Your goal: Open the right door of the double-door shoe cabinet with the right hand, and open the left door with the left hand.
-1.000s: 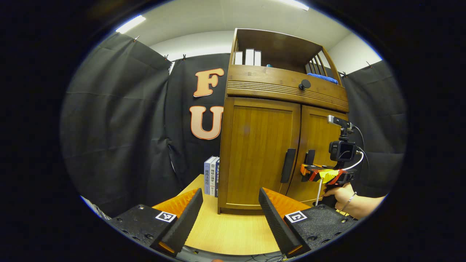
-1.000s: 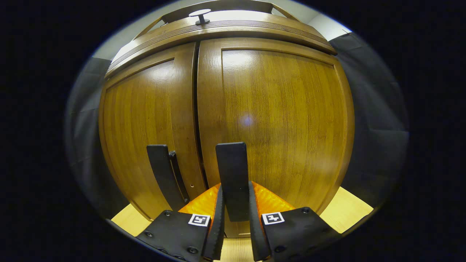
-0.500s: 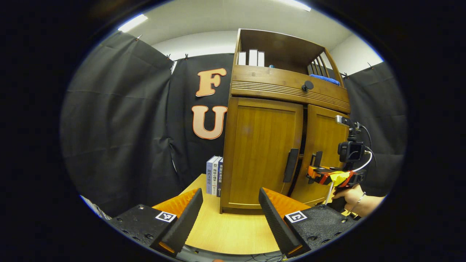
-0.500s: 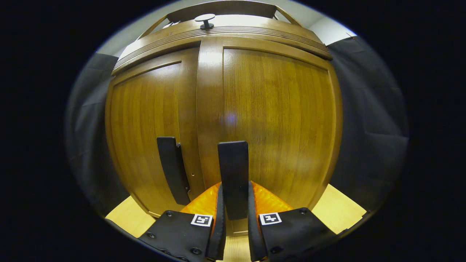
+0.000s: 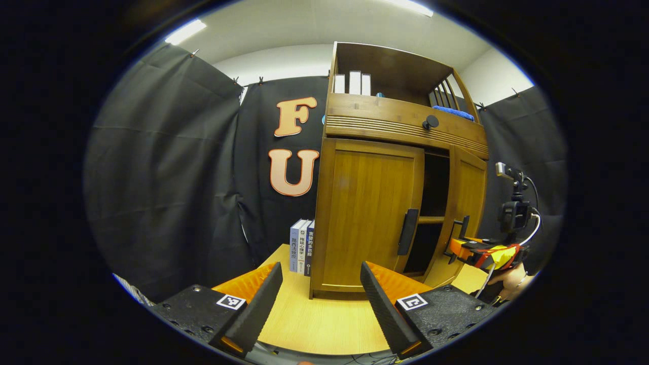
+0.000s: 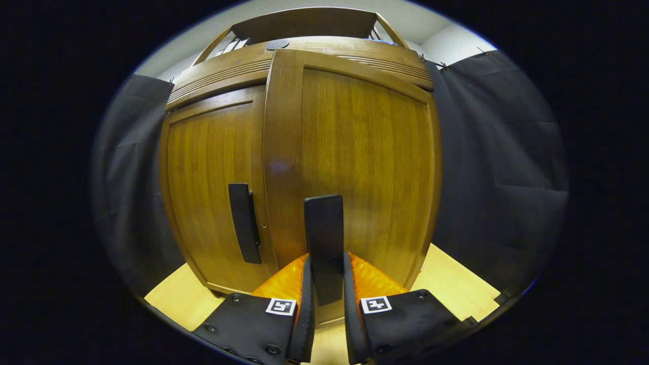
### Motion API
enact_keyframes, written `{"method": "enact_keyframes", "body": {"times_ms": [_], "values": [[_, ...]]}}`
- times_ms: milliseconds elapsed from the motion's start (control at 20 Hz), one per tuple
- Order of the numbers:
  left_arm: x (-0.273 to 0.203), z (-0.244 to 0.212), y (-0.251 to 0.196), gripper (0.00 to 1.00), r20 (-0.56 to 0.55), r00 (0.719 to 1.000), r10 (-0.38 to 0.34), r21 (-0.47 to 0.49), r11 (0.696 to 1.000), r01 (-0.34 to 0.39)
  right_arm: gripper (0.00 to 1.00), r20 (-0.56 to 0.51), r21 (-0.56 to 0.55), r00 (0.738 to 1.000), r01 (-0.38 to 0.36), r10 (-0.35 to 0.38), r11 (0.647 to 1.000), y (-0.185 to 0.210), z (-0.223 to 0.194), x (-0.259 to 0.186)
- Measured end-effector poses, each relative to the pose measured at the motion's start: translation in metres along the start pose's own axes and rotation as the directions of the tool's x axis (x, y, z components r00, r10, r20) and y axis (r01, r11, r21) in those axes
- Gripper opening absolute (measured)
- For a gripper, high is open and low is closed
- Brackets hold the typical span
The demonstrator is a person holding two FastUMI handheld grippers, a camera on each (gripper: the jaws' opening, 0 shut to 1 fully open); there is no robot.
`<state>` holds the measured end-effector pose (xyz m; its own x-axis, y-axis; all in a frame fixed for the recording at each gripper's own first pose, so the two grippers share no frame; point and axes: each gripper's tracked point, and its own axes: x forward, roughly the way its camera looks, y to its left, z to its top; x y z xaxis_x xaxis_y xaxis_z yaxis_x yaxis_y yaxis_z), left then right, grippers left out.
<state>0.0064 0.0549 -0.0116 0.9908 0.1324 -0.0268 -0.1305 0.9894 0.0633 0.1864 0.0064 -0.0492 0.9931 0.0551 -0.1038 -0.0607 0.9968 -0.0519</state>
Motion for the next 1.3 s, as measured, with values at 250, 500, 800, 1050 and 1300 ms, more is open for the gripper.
{"method": "enact_keyframes", "body": {"times_ms": [250,500,800,1050,1300], "values": [[0.004,-0.001,-0.003,0.89,-0.003,1.0,-0.009,-0.004,1.0,0.009,0.29,0.001,0.025,1.0,-0.013,0.013,1.0,-0.013,-0.001,-0.022],[0.01,-0.001,-0.01,0.89,-0.001,1.0,-0.028,0.002,1.0,0.028,0.29,0.002,0.044,1.0,0.029,-0.029,0.999,-0.034,-0.006,-0.051],[0.016,-0.003,-0.025,0.89,-0.007,0.998,-0.062,0.005,0.998,0.062,0.27,-0.002,0.06,0.996,0.084,-0.084,0.995,-0.064,-0.004,-0.075],[0.02,-0.004,-0.041,0.94,-0.006,0.996,-0.087,0.006,0.996,0.087,0.12,0.004,0.073,0.987,0.158,-0.158,0.985,-0.096,-0.006,-0.094],[0.024,-0.005,-0.063,0.94,-0.014,0.994,-0.11,-0.003,0.994,0.11,0.01,0.004,0.068,0.986,0.167,-0.167,0.984,-0.119,-0.008,-0.111]]}}
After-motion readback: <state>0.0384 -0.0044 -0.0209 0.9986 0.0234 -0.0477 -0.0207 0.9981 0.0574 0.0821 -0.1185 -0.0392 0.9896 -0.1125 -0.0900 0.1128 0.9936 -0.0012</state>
